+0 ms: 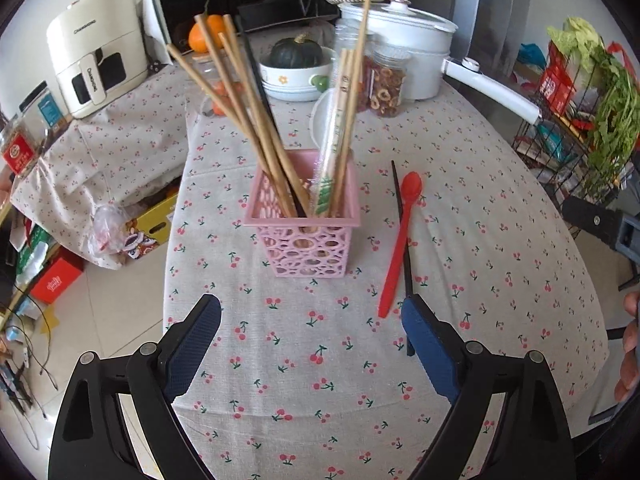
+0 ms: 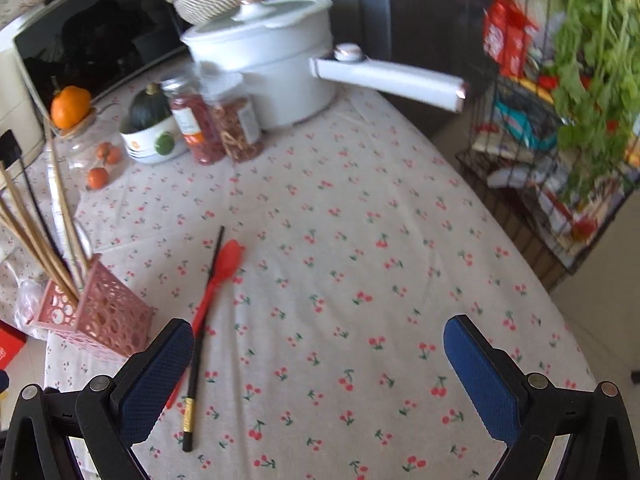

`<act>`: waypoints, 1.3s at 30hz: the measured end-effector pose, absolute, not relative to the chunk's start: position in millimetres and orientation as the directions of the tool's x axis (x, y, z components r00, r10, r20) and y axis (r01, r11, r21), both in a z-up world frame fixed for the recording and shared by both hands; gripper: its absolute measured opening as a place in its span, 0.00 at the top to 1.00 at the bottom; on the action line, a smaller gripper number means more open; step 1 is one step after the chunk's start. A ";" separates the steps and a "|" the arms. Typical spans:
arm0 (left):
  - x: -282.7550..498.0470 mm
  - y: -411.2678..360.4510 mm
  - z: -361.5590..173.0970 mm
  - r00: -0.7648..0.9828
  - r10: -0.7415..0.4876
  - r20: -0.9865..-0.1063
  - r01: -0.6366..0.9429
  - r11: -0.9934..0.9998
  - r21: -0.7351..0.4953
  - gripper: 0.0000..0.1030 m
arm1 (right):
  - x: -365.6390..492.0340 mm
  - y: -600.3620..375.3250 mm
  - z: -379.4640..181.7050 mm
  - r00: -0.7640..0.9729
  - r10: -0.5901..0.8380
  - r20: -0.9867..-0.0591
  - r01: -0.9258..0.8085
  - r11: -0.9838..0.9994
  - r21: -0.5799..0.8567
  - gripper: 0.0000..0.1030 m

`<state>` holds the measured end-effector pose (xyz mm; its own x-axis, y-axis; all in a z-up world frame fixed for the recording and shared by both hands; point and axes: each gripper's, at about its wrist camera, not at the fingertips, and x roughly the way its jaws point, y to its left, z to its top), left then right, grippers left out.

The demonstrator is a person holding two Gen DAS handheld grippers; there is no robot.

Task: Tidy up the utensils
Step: 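Reach the left tool to the red plastic spoon and close on it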

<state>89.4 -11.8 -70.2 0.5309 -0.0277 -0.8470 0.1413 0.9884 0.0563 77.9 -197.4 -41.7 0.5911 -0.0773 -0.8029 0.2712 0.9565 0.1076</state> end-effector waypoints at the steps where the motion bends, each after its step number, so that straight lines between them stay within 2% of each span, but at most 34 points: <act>1: 88.4 -22.9 -72.8 0.524 -0.030 -0.851 0.173 0.982 0.072 0.09 | 79.6 -205.3 -41.0 0.588 -0.066 -0.806 0.266 0.957 0.116 0.01; 8: 98.3 -81.2 -86.4 0.498 -0.042 -0.866 0.310 0.942 0.132 0.10 | 79.4 -258.7 -39.3 0.557 -0.106 -0.824 0.272 0.960 0.060 0.01; 12: 119.8 -107.0 -87.7 0.457 -0.084 -0.885 0.342 0.935 0.088 0.11 | 74.5 -283.4 -37.1 0.564 -0.110 -0.818 0.287 0.956 0.069 0.01; 15: 142.2 -120.3 -86.0 0.419 -0.127 -0.899 0.349 0.937 0.030 0.26 | 71.8 -301.1 -39.1 0.557 -0.096 -0.825 0.309 0.946 0.098 0.01; 17: 160.0 -124.6 -85.9 0.394 -0.147 -0.907 0.334 0.942 -0.007 0.44 | 69.8 -310.1 -39.7 0.551 -0.091 -0.829 0.329 0.937 0.117 0.01; 23: 212.4 -130.1 -102.4 0.350 -0.123 -0.929 0.258 0.966 -0.031 0.67 | 72.9 -320.1 -36.1 0.560 -0.095 -0.823 0.349 0.928 0.130 0.01; 25: 226.0 -129.1 -111.3 0.329 -0.137 -0.934 0.236 0.970 -0.059 0.71 | 75.9 -321.4 -36.8 0.561 -0.082 -0.824 0.350 0.925 0.146 0.01; 28: 240.0 -131.6 -121.5 0.315 -0.135 -0.939 0.219 0.973 -0.067 0.72 | 80.5 -322.7 -38.9 0.556 -0.060 -0.829 0.348 0.922 0.167 0.01; 39: 266.1 -142.7 -155.9 0.273 -0.033 -0.961 0.231 0.972 0.033 0.73 | 87.0 -328.3 -45.5 0.546 -0.021 -0.838 0.363 0.907 0.214 0.01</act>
<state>266.1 -142.7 -155.9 0.2730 -0.0325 -0.9615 0.2309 0.9724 0.0327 87.0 -328.3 -45.5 0.5459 -0.0212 -0.8376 0.3633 0.9068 0.2138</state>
